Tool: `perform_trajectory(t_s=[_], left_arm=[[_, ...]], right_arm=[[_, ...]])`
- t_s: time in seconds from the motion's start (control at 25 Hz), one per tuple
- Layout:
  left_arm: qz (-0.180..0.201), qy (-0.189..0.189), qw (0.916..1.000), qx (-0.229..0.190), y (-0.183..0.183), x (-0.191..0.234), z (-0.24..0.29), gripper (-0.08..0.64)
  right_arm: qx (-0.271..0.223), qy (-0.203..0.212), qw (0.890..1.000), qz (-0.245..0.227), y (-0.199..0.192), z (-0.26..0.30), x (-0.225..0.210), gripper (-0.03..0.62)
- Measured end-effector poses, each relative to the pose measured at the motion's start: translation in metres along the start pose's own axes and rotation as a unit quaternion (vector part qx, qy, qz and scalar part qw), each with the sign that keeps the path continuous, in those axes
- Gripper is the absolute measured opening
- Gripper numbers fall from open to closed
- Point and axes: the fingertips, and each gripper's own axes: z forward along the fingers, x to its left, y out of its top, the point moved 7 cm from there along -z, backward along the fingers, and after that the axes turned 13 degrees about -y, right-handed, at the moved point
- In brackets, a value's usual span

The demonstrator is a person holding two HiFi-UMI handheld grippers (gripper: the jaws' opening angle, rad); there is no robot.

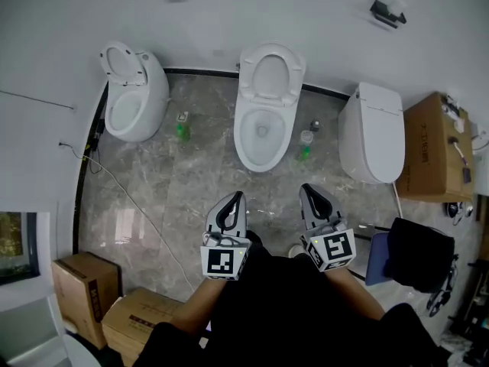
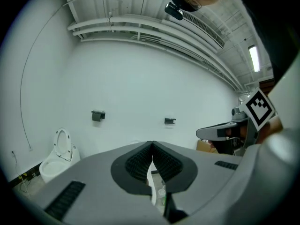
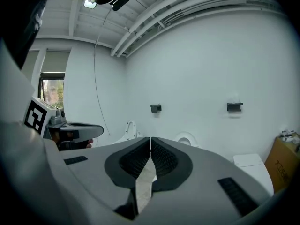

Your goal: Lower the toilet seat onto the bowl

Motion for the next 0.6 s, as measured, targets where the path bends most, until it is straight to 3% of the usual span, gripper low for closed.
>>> perform_trajectory(t_s=[0.32,0.48,0.6], left_arm=[[-0.054,-0.037,0.9978,0.004,0.003,0.082,0.005,0.015],[-0.053,-0.046,0.9975,0.002,0.005,0.113,0.007,0.017],[-0.059,-0.042,0.9974,-0.002,0.003,0.129,0.006,0.016]], right_arm=[[0.028,-0.014,0.999,0.009,0.011,0.054,0.042,0.032],[0.031,-0.04,0.999,0.015,0.019,0.071,0.054,0.032],[0.033,-0.036,0.999,0.019,0.018,0.08,0.063,0.032]])
